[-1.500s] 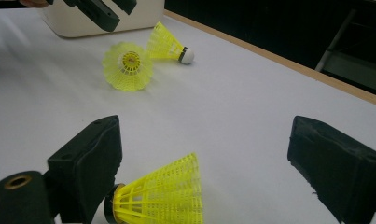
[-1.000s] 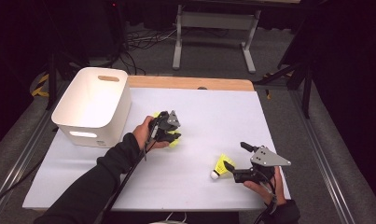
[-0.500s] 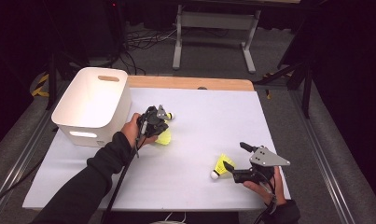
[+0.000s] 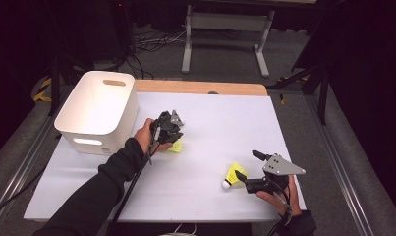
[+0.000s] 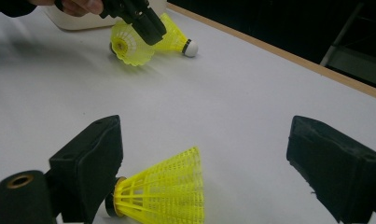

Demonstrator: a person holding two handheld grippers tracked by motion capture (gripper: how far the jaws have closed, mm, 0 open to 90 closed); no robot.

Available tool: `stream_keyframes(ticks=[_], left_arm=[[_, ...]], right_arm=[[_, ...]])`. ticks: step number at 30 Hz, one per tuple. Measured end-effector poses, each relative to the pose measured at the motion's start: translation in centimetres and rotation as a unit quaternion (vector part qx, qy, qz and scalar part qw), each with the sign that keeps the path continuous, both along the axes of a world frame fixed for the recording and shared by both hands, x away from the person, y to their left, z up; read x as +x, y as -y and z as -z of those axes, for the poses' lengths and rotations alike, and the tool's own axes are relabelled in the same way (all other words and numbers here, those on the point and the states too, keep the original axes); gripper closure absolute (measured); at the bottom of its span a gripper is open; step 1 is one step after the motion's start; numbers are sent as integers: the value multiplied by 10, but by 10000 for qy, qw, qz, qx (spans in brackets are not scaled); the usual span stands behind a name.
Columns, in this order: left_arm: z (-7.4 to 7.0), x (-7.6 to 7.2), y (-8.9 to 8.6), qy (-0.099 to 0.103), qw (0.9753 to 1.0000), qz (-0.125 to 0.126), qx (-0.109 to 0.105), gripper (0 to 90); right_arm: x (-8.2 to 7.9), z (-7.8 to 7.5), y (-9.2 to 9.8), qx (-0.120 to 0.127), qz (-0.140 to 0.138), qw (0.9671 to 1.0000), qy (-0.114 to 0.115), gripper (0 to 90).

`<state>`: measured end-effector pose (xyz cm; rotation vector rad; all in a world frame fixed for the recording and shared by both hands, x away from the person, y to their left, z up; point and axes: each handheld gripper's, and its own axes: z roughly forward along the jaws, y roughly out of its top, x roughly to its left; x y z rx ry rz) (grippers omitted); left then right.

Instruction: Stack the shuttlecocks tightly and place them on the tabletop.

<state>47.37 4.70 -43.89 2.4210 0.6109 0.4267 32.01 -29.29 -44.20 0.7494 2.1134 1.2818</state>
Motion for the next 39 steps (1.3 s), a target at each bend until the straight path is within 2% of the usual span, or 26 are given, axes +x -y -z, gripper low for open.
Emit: stream_keyframes(ticks=[3,4,9,10,12,14,15,17,19,21,24,26,28,31,33,39], left_arm=[[1,1,1,-7,10000,-2,5,731],[1,1,1,-42,9999,70,-64,732],[1,-1,6,10,10000,45,3,729],[1,-2,5,-15,10000,27,-38,727],[0,-2,6,37,9999,77,-79,715],[-1,-4,6,-87,9996,234,-93,737],[-1,-4,7,-52,9997,245,-29,733],[-2,-6,7,-113,9994,320,-60,759],[-3,-8,7,-62,9994,319,-73,758],[-4,-9,7,-130,9992,366,-128,766],[-5,-9,6,-9,9996,268,-114,730],[-6,-8,4,56,9997,214,-126,738],[-6,-7,2,29,9996,241,-144,738],[-6,-5,-1,52,9997,144,-167,740],[-9,-6,-5,117,9994,105,-311,735],[-22,-14,-13,411,9985,96,-361,726]], right_arm=[[0,0,-1,-24,-4,10000,-8,117],[0,0,-1,-20,1,10000,-12,117],[0,0,0,-20,-10,10000,-3,117],[0,0,-1,-16,-8,10000,3,117],[-1,-1,0,17,-20,10000,15,116],[-1,-1,-1,-8,-24,10000,40,116],[-1,-1,-1,-13,-8,10000,26,116],[-1,-1,-1,-8,-4,10000,32,116],[-1,-2,0,1,9,10000,40,115],[-1,-2,0,27,17,10000,30,115],[-1,-2,1,19,29,10000,44,115],[-1,-2,1,17,56,10000,54,115],[-1,-2,1,23,60,10000,58,115],[0,-2,2,-8,111,9999,31,116],[0,-3,2,11,116,9999,46,116],[-1,-3,3,7,124,9999,71,116]])
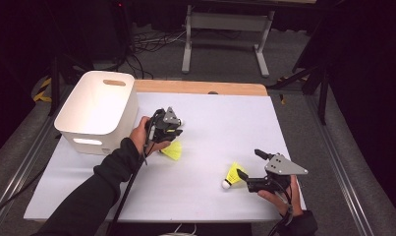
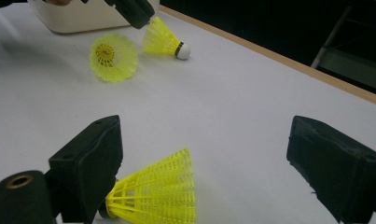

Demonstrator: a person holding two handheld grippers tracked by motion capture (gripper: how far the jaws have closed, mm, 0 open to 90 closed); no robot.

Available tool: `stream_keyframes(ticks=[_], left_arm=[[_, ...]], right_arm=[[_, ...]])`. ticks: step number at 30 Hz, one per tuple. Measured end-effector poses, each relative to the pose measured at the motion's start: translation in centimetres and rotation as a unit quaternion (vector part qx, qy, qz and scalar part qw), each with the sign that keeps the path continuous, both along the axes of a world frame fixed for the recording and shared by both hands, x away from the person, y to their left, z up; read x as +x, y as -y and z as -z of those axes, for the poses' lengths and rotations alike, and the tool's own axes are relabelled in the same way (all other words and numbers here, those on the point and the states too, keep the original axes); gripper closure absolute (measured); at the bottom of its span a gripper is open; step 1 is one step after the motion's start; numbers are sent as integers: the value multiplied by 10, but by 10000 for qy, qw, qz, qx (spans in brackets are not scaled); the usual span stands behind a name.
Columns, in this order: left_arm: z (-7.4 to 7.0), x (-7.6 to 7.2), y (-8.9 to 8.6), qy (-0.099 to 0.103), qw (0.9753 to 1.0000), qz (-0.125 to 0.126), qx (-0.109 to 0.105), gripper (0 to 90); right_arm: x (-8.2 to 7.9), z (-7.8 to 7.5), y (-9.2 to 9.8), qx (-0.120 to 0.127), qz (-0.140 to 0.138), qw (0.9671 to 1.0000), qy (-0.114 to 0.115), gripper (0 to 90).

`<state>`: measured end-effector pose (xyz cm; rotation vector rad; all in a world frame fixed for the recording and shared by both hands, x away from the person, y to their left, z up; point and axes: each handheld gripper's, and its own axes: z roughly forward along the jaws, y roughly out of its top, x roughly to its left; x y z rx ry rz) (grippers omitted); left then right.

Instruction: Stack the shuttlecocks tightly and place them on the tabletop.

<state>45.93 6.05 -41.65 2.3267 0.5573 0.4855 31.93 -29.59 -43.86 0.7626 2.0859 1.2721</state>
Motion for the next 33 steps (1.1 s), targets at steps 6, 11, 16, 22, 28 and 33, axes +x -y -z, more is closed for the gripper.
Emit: stream_keyframes(ticks=[6,11,16,22,28,33], left_arm=[[-8,-3,-10,307,9992,-180,-165,711],[-8,-5,-21,397,9953,-560,-680,556],[5,-12,-32,209,9920,-729,-1009,367],[29,-11,-41,-394,9863,-929,-1305,268],[42,-1,-38,-554,9842,-1103,-1270,306],[46,10,-34,-586,9848,-1132,-1180,377]], right_arm=[[0,0,0,5,4,10000,1,116],[0,1,-1,-32,-4,10000,-31,116],[0,1,0,-25,12,10000,-33,117],[1,2,-1,-56,0,10000,-59,118],[1,3,-2,-77,6,9999,-77,118],[2,3,-1,-64,17,9999,-91,118]])
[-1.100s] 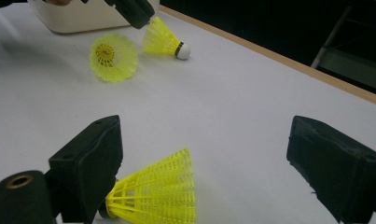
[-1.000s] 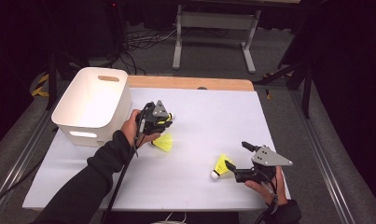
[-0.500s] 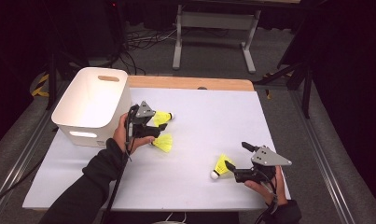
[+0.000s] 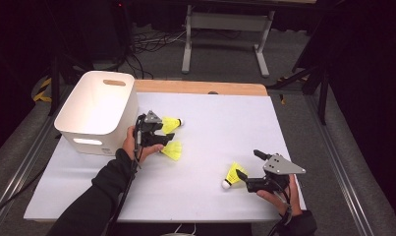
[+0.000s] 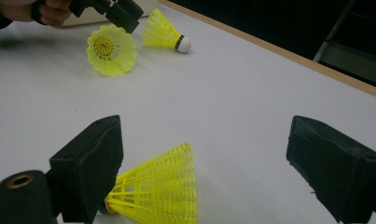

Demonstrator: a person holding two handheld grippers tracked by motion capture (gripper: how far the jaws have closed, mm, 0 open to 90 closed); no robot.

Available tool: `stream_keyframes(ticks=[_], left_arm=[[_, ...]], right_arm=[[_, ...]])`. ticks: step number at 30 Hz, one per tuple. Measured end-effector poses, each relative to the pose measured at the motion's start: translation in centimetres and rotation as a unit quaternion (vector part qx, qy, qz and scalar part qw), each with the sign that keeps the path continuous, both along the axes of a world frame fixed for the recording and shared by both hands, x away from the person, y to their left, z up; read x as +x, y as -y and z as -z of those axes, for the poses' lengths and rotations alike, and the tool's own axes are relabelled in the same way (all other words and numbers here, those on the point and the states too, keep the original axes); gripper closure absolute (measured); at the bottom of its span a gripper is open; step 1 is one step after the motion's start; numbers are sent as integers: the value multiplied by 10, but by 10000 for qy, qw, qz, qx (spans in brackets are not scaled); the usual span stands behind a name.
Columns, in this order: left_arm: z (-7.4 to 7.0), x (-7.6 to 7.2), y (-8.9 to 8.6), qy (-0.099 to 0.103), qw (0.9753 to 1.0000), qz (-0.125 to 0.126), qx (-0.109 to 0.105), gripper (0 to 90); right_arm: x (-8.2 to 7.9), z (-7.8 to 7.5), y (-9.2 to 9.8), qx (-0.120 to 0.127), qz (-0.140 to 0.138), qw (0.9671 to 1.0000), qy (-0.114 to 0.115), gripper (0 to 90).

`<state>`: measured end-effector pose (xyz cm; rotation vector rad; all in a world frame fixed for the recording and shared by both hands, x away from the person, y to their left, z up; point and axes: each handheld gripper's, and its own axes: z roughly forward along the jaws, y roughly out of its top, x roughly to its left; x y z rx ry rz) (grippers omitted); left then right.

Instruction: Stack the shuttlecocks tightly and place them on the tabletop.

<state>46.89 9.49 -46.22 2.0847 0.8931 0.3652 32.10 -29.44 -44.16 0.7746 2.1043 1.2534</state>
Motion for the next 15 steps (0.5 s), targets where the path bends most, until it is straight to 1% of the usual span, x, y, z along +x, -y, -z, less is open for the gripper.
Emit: stream_keyframes(ticks=[1,2,3,5,6,7,9,10,11,12,15], left_arm=[[1,3,1,29,9999,59,77,407],[2,5,3,-63,9999,85,70,420],[2,7,5,-85,9999,57,50,422],[0,13,7,-108,9999,73,-22,470],[0,13,7,-108,9999,73,-22,488],[0,18,9,-115,9999,83,23,526],[1,21,10,-137,9999,83,15,541],[1,23,10,-152,9999,77,-3,568],[1,24,11,-141,9999,95,32,618],[1,25,11,-98,9999,59,41,650],[0,26,11,-67,9999,74,46,781]], right_arm=[[0,0,0,-4,-4,10000,1,118],[0,0,0,-2,-6,10000,1,118],[0,0,0,4,-6,10000,0,118],[1,0,0,10,4,10000,-18,119],[1,0,0,10,4,10000,-18,119],[1,1,1,6,3,10000,-28,119],[1,1,1,14,5,10000,-29,119],[1,1,2,15,12,10000,-32,119],[1,1,2,18,15,10000,-35,119],[1,1,2,26,14,10000,-44,119],[1,1,2,22,15,10000,-34,120]])
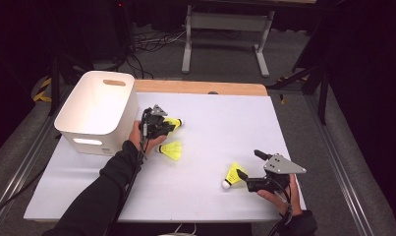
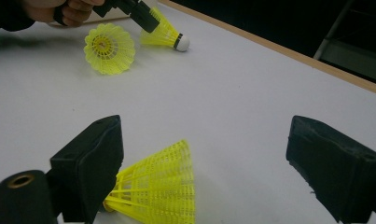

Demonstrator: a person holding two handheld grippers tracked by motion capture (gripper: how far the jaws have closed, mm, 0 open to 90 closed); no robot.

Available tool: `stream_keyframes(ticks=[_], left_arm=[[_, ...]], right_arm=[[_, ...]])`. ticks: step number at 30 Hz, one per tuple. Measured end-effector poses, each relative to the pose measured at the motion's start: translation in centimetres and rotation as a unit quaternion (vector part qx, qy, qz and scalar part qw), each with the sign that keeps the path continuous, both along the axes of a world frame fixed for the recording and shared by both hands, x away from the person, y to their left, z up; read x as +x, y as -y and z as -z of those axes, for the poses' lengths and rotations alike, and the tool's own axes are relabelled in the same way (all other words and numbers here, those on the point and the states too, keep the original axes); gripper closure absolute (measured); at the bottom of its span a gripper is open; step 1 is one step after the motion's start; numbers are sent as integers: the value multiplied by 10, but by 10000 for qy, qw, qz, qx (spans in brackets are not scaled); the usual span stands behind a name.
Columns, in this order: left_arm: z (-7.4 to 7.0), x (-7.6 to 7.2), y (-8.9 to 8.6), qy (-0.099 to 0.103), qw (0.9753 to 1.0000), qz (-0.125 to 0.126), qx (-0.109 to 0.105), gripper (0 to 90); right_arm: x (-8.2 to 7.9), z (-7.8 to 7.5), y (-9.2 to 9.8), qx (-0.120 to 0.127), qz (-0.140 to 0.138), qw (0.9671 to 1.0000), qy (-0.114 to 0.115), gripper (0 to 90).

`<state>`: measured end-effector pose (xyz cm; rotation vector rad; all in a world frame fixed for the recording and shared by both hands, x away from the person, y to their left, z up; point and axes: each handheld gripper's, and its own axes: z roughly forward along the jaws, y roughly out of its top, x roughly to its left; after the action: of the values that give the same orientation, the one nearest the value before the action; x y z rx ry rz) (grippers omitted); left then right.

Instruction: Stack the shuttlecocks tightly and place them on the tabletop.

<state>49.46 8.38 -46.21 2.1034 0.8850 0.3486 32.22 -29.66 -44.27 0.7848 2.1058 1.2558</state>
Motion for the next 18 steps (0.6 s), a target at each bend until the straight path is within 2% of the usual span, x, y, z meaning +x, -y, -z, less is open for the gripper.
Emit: stream_keyframes(ticks=[2,4,7,10,12,18], left_arm=[[-2,-1,0,70,10000,44,-6,854],[-5,-3,0,195,9998,76,43,881],[-14,-8,0,427,9989,141,119,887],[-20,-13,1,554,9982,207,124,888],[-26,-17,2,685,9970,300,206,889],[-44,-34,0,957,9938,536,199,889]], right_arm=[[0,0,0,2,-1,10000,5,121],[0,0,0,-4,2,10000,1,121],[0,0,0,-7,12,10000,10,121],[-1,-1,0,-11,20,10000,23,121],[0,-1,0,0,32,10000,30,121],[-2,-3,2,25,85,9999,81,122]])
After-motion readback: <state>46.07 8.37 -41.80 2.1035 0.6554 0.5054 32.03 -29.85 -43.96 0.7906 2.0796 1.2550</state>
